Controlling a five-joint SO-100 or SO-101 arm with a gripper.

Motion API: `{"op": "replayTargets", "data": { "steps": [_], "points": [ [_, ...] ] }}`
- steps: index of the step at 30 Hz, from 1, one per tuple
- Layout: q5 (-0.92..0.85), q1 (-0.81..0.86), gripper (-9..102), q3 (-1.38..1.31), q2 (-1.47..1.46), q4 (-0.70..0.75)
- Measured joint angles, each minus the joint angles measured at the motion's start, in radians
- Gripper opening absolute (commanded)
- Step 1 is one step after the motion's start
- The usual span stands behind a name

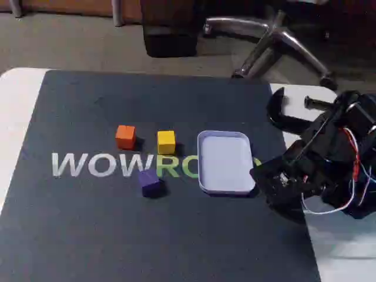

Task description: Move blocks one by one until all three blocks are in the tray.

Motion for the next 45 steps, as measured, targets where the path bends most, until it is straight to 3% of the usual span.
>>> {"op": "replayTargets", "data": {
  "steps": [7, 20, 26, 31, 35, 39, 45],
  "points": [
    [0.0, 0.075, -4, 0.0, -0.003, 0.0],
    [-0.005, 0.043, -8, 0.0, -0.003, -0.014],
    [-0.003, 0.063, -8, 0.0, -0.005, -0.161],
    [0.0, 0.144, -8, 0.0, -0.012, -0.397],
    [-0.049, 0.236, -8, -0.003, -0.014, -0.482],
    [-0.083, 0.307, -8, -0.106, -0.014, -0.417],
    [-0.083, 0.357, -8, -0.443, -0.167, -0.13]
  ]
}}
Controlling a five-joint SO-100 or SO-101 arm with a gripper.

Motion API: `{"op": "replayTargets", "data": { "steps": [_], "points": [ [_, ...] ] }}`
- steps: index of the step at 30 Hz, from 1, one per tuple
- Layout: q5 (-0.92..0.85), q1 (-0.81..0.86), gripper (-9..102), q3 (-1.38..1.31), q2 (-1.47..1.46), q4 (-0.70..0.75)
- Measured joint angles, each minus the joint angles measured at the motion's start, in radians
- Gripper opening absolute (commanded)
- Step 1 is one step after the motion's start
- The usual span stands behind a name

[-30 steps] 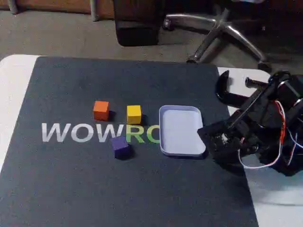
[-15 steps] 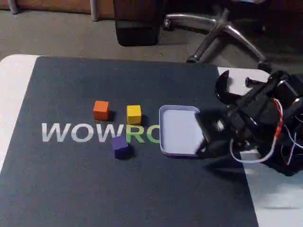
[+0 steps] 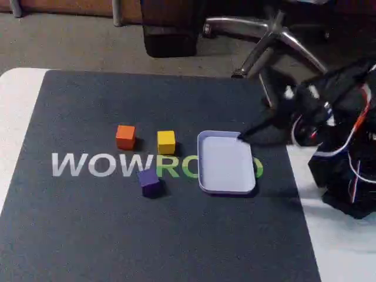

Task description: Move blocks one by one until all three blocks are in the tray.

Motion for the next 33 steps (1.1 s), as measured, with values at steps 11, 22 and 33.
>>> {"op": "replayTargets", "data": {
  "steps": [11, 22, 33],
  "points": [
    [0.179, 0.091, -8, -0.792, -0.917, 0.272],
    [0.184, 0.173, -1, -0.818, -1.266, -0.002],
    [0.098, 0.259, 12, -0.827, -1.505, -0.216]
  ]
}}
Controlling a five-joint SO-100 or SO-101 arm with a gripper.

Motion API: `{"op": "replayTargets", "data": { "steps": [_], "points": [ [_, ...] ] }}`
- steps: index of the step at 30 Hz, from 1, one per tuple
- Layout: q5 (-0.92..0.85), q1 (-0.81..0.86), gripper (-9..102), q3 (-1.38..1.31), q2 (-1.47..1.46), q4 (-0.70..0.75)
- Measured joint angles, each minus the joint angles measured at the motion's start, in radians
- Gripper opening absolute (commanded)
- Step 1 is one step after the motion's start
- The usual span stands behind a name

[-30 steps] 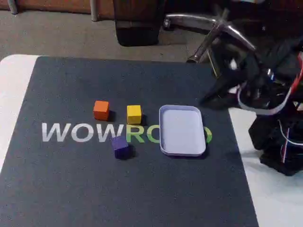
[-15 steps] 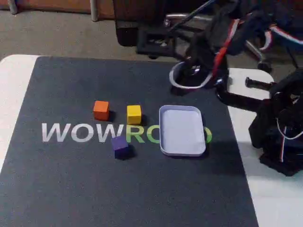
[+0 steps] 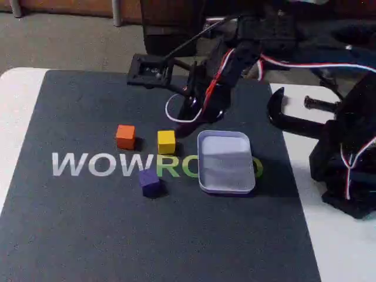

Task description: Move blocks one by one until all three blocks are in the tray.

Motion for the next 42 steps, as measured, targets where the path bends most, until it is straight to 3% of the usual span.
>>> {"op": "replayTargets", "data": {
  "steps": [18, 37, 42],
  "points": [
    [-0.112, 0.075, 20, 0.0, -0.129, -0.121],
    [-0.186, 0.094, 19, -0.009, -0.213, -0.17],
    [-0.195, 0.087, 14, -0.009, -0.242, -0.193]
  ]
}}
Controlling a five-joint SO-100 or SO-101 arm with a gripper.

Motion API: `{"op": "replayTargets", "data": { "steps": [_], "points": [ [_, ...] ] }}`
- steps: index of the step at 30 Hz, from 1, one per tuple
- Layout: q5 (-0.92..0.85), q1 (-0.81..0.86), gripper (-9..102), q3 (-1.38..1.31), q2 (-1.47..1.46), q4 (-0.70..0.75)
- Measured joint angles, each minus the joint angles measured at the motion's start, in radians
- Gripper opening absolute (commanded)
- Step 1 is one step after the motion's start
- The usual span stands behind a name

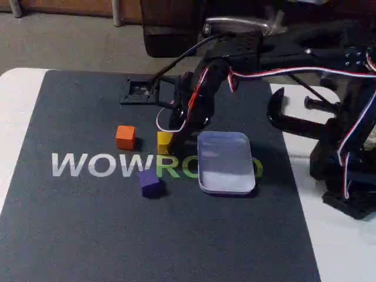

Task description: Move blocks one by one until all three blocks are in the tray.

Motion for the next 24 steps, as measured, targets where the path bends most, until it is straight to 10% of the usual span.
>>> {"op": "replayTargets", "data": {
  "steps": [17, 24],
  "points": [
    [0.005, -0.038, -8, -0.029, -0.041, -0.011],
    [-0.091, -0.006, -8, -0.026, 0.207, 0.221]
  ]
}}
